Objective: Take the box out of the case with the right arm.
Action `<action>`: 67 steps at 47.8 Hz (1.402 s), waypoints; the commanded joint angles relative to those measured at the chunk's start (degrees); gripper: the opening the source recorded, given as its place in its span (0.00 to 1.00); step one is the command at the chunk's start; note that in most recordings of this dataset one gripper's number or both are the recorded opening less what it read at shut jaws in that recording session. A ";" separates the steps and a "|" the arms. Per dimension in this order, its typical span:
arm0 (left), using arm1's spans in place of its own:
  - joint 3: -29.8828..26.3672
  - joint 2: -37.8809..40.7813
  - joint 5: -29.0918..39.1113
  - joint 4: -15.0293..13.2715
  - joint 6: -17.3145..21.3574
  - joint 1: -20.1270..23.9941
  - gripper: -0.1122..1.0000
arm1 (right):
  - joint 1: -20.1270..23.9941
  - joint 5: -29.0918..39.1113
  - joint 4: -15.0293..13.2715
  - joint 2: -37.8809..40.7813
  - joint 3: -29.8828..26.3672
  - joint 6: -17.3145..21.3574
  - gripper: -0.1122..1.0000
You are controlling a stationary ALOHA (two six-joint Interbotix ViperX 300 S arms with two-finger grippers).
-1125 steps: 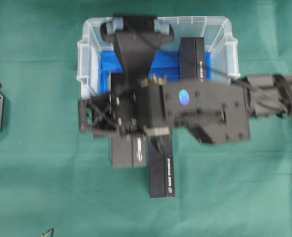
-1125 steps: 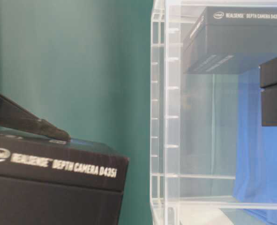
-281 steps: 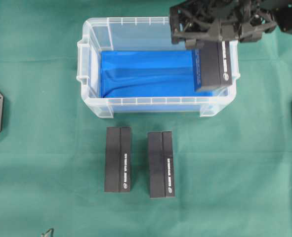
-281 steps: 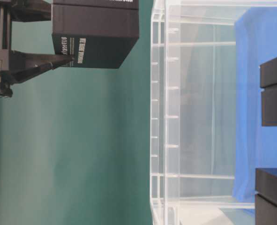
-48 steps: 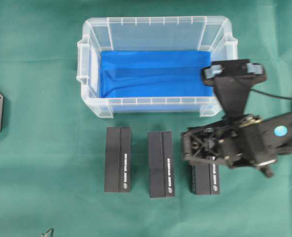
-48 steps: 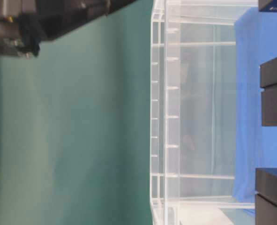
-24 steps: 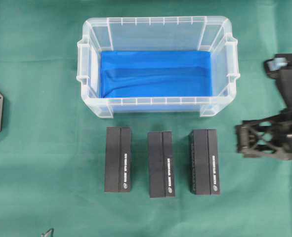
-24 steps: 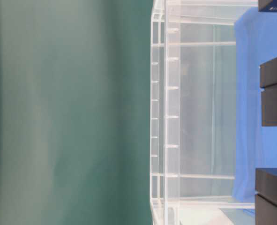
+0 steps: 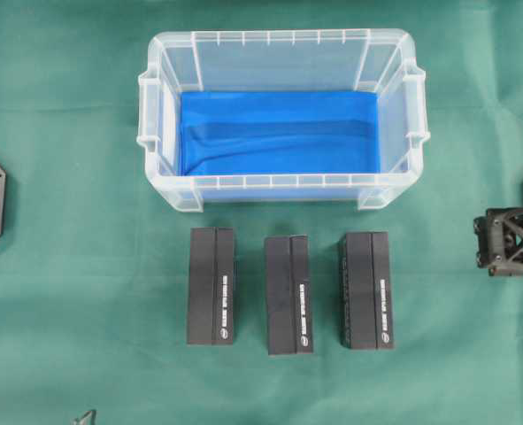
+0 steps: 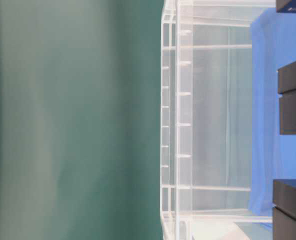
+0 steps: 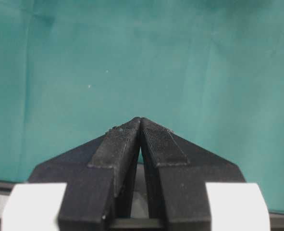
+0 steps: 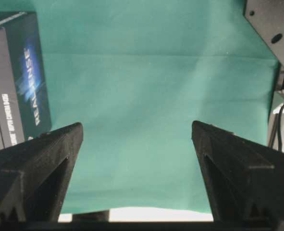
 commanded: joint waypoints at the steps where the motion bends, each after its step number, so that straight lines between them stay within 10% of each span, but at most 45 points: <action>1: -0.62 0.26 -0.35 0.18 0.09 0.09 0.12 | -0.35 0.26 -0.62 -0.79 -0.44 -0.35 0.90; 9: -0.62 0.26 -0.35 0.26 0.09 0.09 0.12 | -4.39 0.18 -2.02 -1.76 0.00 -4.31 0.90; 42: -0.62 0.44 -0.35 0.26 0.00 0.09 0.12 | -38.14 -3.08 -2.11 -3.87 0.44 -41.13 0.90; 67: -0.62 0.44 -0.35 0.18 0.00 0.09 0.12 | -42.28 -3.87 -1.41 -3.60 0.09 -45.44 0.90</action>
